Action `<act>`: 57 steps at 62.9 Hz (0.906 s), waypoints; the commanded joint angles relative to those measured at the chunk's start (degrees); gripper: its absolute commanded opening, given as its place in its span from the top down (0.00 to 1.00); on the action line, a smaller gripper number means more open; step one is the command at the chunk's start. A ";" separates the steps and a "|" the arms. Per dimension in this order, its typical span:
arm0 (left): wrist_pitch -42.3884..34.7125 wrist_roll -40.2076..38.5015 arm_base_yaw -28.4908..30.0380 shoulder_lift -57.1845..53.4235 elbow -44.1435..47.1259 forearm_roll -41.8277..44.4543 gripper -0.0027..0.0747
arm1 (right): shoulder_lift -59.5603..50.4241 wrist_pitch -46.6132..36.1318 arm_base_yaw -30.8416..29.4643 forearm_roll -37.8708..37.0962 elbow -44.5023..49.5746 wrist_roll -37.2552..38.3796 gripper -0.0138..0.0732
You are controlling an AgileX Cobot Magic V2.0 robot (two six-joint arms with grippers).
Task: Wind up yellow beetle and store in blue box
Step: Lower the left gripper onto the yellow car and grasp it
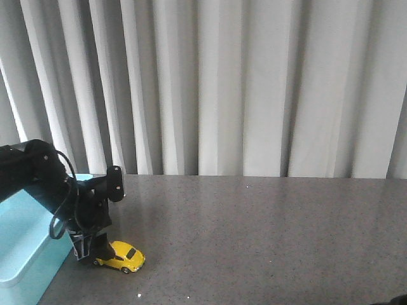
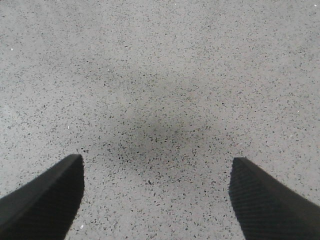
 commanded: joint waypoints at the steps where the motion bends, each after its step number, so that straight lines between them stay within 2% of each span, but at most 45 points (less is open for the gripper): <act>1: -0.38 1.05 -1.00 -0.61 -4.21 -1.91 0.26 | -0.69 -2.89 0.03 -0.21 -1.46 -0.27 0.18; 11: 1.09 1.26 -1.60 2.71 -7.60 -0.55 0.23 | -0.69 -2.88 0.03 -0.21 -1.46 -0.27 0.18; 35: 2.46 1.20 -1.60 6.14 -9.30 1.58 0.25 | -0.69 -2.77 0.03 -0.21 -1.46 -0.27 0.18; 57: 3.88 1.03 -1.60 6.09 -9.30 -0.77 0.52 | -0.69 -2.77 0.03 -0.21 -1.46 -0.27 0.18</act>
